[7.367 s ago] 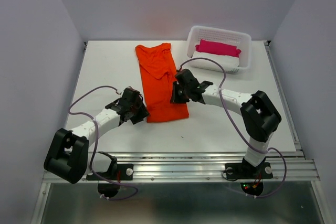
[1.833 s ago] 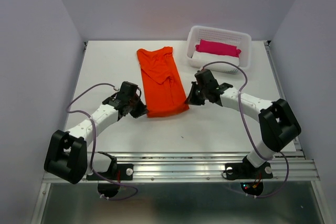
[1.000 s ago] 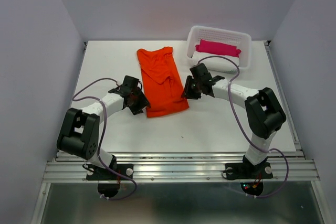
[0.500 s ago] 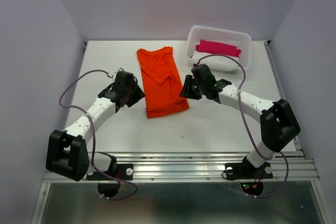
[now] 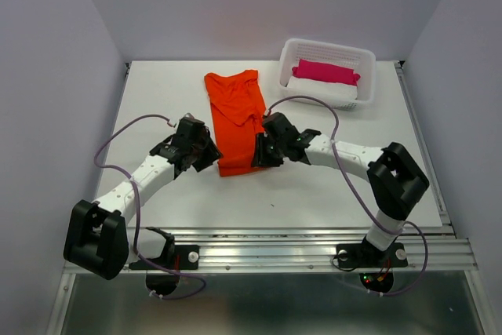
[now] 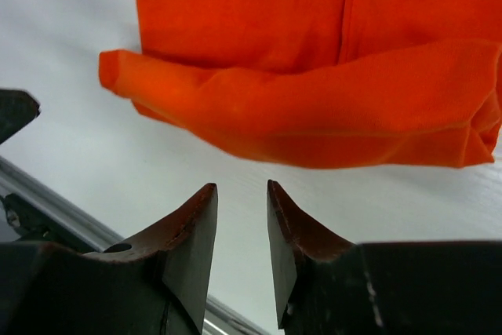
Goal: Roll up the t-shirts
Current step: Roll the T-shirt to the center of the board.
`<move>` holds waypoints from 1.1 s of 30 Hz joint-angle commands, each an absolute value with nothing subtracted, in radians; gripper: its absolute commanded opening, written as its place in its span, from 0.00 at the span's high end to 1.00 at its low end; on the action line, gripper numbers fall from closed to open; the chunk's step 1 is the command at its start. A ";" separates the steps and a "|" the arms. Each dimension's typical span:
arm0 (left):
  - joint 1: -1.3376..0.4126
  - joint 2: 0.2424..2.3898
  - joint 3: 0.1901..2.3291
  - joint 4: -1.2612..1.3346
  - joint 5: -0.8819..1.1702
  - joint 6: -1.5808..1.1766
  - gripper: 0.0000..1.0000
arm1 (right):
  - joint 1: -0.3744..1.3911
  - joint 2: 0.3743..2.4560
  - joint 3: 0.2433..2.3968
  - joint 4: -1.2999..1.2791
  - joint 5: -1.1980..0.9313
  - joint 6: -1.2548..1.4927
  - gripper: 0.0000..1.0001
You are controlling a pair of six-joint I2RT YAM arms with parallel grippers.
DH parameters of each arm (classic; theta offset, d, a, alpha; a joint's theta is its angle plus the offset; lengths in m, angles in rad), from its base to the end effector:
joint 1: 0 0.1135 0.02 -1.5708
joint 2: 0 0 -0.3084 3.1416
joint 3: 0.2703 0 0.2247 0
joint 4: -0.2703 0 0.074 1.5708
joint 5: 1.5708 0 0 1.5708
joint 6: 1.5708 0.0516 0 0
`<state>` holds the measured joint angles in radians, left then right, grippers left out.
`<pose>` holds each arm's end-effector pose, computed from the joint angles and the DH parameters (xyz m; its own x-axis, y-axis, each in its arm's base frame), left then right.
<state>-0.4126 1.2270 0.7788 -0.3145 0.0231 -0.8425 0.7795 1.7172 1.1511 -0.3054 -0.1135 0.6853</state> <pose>0.2084 -0.0925 0.2773 -0.7319 -0.4941 -0.4693 -0.1953 0.8119 -0.5502 0.2523 0.2576 0.2572 -0.8963 -0.0016 -0.4435 -0.2363 0.8479 0.4745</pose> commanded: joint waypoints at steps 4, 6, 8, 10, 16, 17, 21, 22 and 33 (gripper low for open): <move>-0.414 1.209 0.795 -0.319 0.028 -0.847 0.46 | 0.778 1.838 1.298 -0.262 -0.104 0.687 0.64; -0.413 1.207 0.795 -0.321 0.028 -0.847 0.46 | 0.752 1.856 1.316 -0.259 -0.092 0.701 0.65; -0.413 1.206 0.792 -0.319 0.029 -0.845 0.46 | 0.736 1.878 1.331 -0.259 -0.087 0.712 0.65; -0.413 1.207 0.788 -0.308 0.035 -0.845 0.46 | 0.723 1.899 1.350 -0.262 -0.084 0.721 0.65; -0.413 1.242 0.779 -0.209 0.103 -0.839 0.46 | 0.704 1.956 1.382 -0.261 -0.075 0.732 0.65; -0.413 1.256 0.770 -0.187 0.109 -0.841 0.47 | 0.704 1.966 1.384 -0.261 -0.075 0.739 0.65; -0.413 1.327 0.773 -0.109 0.138 -0.847 0.48 | 0.695 1.979 1.373 -0.261 -0.054 0.756 0.66; -0.413 1.344 0.776 -0.101 0.140 -0.839 0.48 | 0.695 1.977 1.365 -0.262 -0.051 0.759 0.66; -0.411 1.543 0.827 -0.008 0.152 -0.804 0.51 | 0.658 1.873 1.282 -0.265 0.026 0.741 0.65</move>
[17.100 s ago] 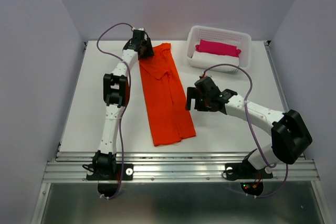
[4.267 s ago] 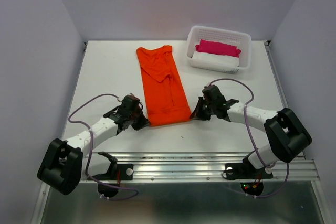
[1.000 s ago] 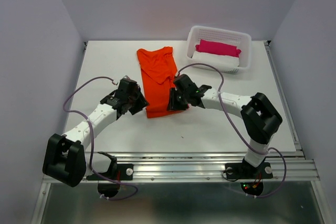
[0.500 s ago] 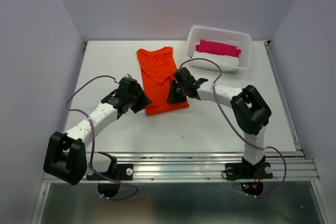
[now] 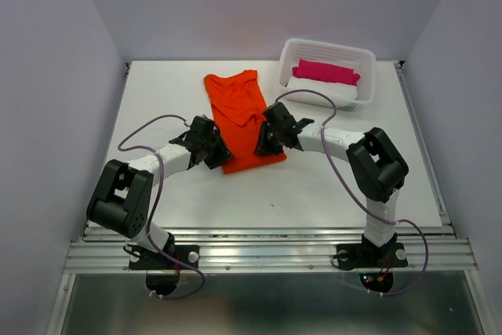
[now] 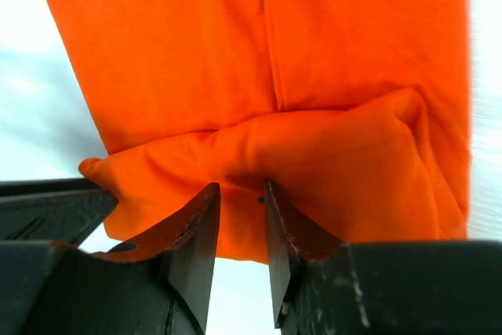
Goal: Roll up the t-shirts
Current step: Roll the T-shirt to the center of the board.
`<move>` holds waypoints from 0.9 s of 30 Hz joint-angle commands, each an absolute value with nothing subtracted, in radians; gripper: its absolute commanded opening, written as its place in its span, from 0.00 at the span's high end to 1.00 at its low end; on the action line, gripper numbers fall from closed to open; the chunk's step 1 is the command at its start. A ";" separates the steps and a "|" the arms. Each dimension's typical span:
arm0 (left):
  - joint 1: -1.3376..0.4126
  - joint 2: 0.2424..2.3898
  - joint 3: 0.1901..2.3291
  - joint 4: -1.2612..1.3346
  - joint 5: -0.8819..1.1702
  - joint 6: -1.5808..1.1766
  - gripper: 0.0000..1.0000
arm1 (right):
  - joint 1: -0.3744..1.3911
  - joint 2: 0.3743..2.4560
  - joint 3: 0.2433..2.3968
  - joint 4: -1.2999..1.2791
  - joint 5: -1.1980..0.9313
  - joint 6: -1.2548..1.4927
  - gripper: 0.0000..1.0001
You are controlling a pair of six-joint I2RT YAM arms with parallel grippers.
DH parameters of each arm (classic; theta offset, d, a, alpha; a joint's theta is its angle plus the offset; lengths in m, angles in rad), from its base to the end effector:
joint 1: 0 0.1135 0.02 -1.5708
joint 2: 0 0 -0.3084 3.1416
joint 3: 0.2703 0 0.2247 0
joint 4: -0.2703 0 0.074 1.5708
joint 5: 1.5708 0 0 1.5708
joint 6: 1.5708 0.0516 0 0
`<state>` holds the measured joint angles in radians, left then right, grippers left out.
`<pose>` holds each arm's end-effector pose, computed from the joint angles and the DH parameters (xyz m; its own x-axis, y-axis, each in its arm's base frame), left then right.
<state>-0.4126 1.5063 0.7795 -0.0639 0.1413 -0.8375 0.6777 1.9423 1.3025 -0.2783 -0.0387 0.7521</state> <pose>0.2626 -0.1229 0.2333 -0.7982 -0.4535 -0.3964 -0.1574 0.7922 -0.5896 0.3242 0.2635 0.2200 -0.8925 0.1580 -0.4225 -0.0481 0.8980 0.4374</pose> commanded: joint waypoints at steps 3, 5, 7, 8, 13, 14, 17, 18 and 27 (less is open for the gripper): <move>-0.411 1.594 0.857 -0.008 0.156 -0.790 0.53 | 0.647 1.850 1.272 -0.270 0.044 0.729 0.65; -0.411 1.608 0.870 -0.008 0.164 -0.776 0.53 | 0.637 1.835 1.264 -0.270 0.061 0.706 0.61; -0.411 1.623 0.877 -0.008 0.167 -0.772 0.53 | 0.637 1.810 1.261 -0.275 0.093 0.680 0.56; -0.410 1.628 0.879 -0.008 0.167 -0.769 0.53 | 0.626 1.803 1.262 -0.276 0.103 0.670 0.52; -0.410 1.641 0.884 -0.008 0.169 -0.765 0.54 | 0.604 1.831 1.295 -0.316 0.138 0.609 0.48; -0.410 1.643 0.885 -0.008 0.172 -0.764 0.54 | 0.604 1.839 1.295 -0.321 0.141 0.598 0.48; -0.410 1.644 0.887 -0.008 0.173 -0.764 0.54 | 0.604 1.867 1.312 -0.341 0.153 0.572 0.48; -0.410 1.643 0.887 -0.008 0.173 -0.764 0.54 | 0.604 1.873 1.315 -0.347 0.153 0.569 0.48; -0.410 1.644 0.891 -0.011 0.170 -0.761 0.54 | 0.604 1.885 1.290 -0.350 0.144 0.558 0.70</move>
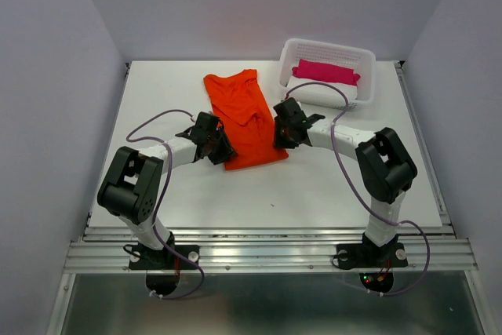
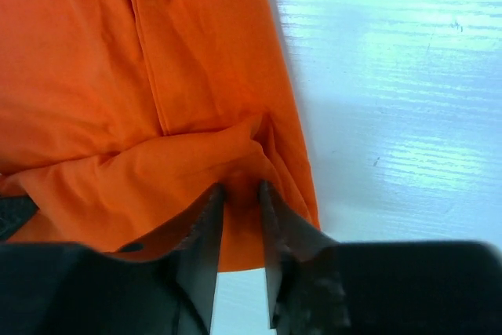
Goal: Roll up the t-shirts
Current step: Roll the T-shirt to the center of the board.
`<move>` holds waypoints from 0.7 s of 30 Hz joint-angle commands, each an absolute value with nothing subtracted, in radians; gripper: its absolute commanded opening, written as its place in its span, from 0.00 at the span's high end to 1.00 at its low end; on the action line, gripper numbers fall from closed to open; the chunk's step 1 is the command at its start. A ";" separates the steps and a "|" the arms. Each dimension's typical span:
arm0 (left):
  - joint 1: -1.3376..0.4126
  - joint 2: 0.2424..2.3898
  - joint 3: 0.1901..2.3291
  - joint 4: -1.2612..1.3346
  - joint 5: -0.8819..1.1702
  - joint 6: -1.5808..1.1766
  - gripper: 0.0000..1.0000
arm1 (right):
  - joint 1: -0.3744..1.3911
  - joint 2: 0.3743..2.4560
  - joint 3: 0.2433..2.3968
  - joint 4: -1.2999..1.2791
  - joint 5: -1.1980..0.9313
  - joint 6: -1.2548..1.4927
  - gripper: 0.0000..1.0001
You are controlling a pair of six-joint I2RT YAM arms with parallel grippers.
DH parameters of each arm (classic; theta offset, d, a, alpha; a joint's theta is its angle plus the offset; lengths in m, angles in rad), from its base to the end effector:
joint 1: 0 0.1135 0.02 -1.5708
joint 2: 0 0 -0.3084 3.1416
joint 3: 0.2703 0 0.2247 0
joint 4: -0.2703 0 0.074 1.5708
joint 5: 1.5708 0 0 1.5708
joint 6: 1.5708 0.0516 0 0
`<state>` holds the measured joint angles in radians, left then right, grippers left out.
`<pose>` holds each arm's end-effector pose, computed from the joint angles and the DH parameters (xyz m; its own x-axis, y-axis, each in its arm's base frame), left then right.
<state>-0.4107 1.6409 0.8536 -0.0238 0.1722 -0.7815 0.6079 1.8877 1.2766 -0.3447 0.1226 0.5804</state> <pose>0.2925 -0.1370 0.2196 -0.8251 -0.3975 -0.4014 -0.1122 0.8116 -0.5733 0.3320 0.2233 0.2292 -0.8397 0.0787 -0.5373 -0.0579 0.9708 0.2328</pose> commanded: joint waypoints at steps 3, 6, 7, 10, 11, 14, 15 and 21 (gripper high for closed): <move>-0.408 1.644 0.897 -0.015 0.170 -0.753 0.54 | 0.604 1.868 1.279 -0.348 0.161 0.563 0.95; -0.407 1.637 0.903 -0.026 0.166 -0.746 0.54 | 0.604 1.842 1.263 -0.348 0.210 0.589 0.99; -0.407 1.634 0.904 -0.029 0.164 -0.742 0.54 | 0.604 1.835 1.259 -0.348 0.221 0.594 0.99; -0.403 1.626 0.910 -0.043 0.160 -0.735 0.54 | 0.604 1.798 1.243 -0.350 0.251 0.609 0.99; -0.403 1.623 0.911 -0.044 0.158 -0.733 0.54 | 0.604 1.793 1.239 -0.350 0.252 0.614 0.99; -0.402 1.624 0.917 -0.051 0.163 -0.726 0.54 | 0.604 1.773 1.223 -0.348 0.253 0.629 0.99; -0.402 1.628 0.920 -0.049 0.164 -0.724 0.54 | 0.604 1.770 1.215 -0.348 0.253 0.632 0.99; -0.402 1.649 0.922 -0.043 0.183 -0.723 0.54 | 0.604 1.787 1.200 -0.341 0.258 0.655 0.99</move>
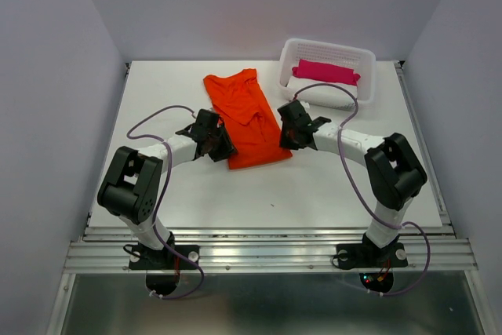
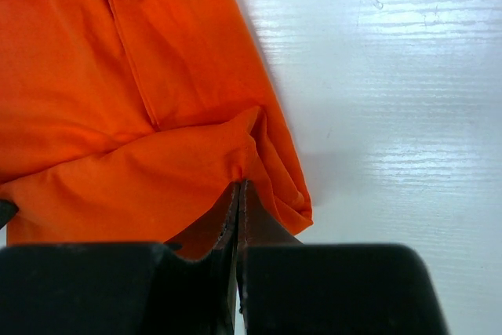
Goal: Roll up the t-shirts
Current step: Roll the T-shirt to the center of the board.
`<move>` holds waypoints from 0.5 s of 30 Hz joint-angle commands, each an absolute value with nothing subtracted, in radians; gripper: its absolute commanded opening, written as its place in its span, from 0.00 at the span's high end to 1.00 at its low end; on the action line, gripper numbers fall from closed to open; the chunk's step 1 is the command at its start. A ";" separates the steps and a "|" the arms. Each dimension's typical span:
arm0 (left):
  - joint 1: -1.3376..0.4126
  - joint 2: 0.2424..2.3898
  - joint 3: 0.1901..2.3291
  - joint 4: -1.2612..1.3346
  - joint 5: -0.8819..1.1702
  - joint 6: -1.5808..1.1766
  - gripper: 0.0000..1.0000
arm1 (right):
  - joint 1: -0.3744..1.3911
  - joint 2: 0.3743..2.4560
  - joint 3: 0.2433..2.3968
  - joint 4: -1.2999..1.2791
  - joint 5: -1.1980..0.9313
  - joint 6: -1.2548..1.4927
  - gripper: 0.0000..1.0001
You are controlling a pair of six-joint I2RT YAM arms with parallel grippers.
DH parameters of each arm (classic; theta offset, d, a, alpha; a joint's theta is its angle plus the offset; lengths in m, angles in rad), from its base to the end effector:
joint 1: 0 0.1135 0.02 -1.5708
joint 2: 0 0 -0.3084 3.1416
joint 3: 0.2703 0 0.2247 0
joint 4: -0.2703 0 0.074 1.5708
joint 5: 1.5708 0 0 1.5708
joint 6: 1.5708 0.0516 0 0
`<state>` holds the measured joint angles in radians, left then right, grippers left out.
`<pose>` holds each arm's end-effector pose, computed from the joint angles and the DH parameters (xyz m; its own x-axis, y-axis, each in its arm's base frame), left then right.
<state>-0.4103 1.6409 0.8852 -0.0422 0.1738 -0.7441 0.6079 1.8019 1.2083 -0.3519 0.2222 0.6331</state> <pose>0.2968 -0.1388 0.2269 -0.8241 -0.3690 -0.4298 -0.0741 0.8225 -0.5640 0.3155 0.2057 0.2415 -0.8035 0.1440 -0.5776 0.0300 0.9789 0.2023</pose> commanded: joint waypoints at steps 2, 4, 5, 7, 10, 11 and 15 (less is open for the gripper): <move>-0.402 1.649 0.920 -0.041 0.187 -0.719 0.54 | 0.604 1.809 1.187 -0.324 0.262 0.660 0.99; -0.402 1.640 0.920 -0.046 0.190 -0.718 0.54 | 0.604 1.825 1.192 -0.321 0.262 0.654 0.93; -0.402 1.634 0.923 -0.051 0.190 -0.715 0.54 | 0.604 1.825 1.193 -0.322 0.259 0.650 0.91; -0.402 1.609 0.931 -0.064 0.186 -0.710 0.54 | 0.604 1.798 1.196 -0.324 0.253 0.637 0.80; -0.403 1.563 0.948 -0.097 0.179 -0.703 0.54 | 0.604 1.764 1.213 -0.351 0.249 0.618 0.69; -0.405 1.551 0.951 -0.113 0.178 -0.701 0.54 | 0.604 1.744 1.219 -0.357 0.244 0.614 0.68; -0.435 1.503 0.989 -0.150 0.167 -0.704 0.54 | 0.604 1.704 1.229 -0.365 0.229 0.601 0.66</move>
<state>-0.4099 1.5906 0.9119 -0.1112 0.1806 -0.7250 0.6079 1.7901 1.1950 -0.3641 0.2272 0.6239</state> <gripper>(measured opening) 0.461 0.338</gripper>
